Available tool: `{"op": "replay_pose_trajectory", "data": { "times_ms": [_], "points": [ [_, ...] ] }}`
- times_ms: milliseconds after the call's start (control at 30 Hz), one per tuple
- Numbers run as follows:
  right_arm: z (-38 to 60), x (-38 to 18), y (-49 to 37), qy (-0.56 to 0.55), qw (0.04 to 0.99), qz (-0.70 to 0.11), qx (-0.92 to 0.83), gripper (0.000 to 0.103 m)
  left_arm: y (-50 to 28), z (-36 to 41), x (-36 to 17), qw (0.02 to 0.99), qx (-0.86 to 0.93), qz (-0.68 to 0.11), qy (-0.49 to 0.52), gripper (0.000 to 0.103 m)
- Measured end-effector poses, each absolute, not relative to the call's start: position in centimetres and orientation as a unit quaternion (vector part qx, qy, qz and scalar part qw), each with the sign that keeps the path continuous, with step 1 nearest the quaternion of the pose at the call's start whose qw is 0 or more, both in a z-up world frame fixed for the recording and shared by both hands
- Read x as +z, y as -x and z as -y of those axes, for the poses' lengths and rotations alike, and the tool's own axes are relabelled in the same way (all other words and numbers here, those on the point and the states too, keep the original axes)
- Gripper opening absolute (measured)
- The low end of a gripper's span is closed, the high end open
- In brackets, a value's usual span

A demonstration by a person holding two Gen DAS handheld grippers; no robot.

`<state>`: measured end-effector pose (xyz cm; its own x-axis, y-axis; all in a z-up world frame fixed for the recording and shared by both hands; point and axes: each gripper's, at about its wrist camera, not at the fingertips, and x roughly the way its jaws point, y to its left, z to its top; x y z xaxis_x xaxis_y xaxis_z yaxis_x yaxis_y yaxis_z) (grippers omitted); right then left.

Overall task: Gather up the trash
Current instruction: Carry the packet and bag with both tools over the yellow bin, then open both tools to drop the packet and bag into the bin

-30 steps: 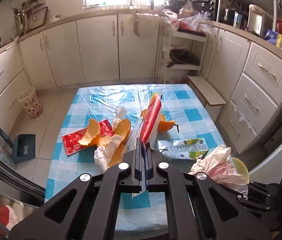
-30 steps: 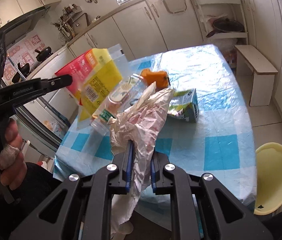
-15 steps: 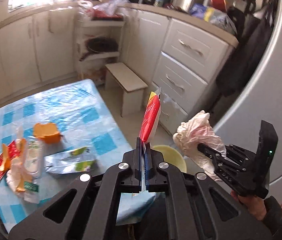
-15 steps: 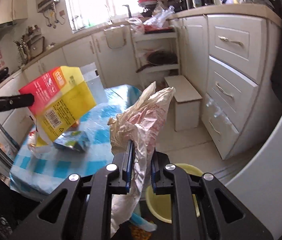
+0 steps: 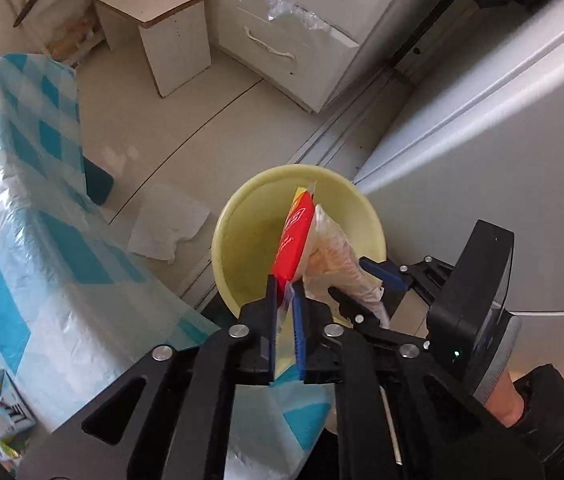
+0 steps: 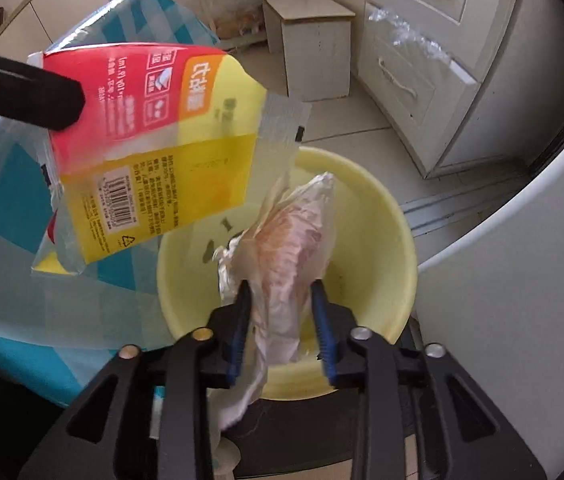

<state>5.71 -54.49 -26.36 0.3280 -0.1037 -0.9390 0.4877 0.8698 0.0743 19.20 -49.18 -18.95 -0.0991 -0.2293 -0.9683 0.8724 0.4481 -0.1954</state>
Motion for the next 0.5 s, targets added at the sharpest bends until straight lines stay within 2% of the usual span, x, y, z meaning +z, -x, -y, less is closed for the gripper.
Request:
{"op": "replay_pose_trajectory", "data": {
  "times_ms": [33, 67, 300, 500],
  "points": [
    [54.7, -26.6, -5.7, -0.176, 0.794, -0.551, -0.186, 0.046, -19.3, 49.5, -19.3, 0.613, -0.444, -0.590, -0.280, 0.039],
    [54.8, -26.8, -5.6, -0.180, 0.794, -0.550, -0.186, 0.048, -19.5, 49.8, -19.5, 0.618, -0.440, -0.586, -0.285, 0.054],
    [55.4, -24.5, -3.8, -0.196, 0.805, -0.524, -0.195, 0.056, -19.5, 47.8, -16.5, 0.662, -0.433, -0.541, -0.287, 0.059],
    [54.6, -18.7, -3.0, -0.192, 0.846, -0.459, -0.191, 0.060, -19.0, 42.0, -10.8, 0.739, -0.404, -0.469, -0.268, 0.074]
  ]
}}
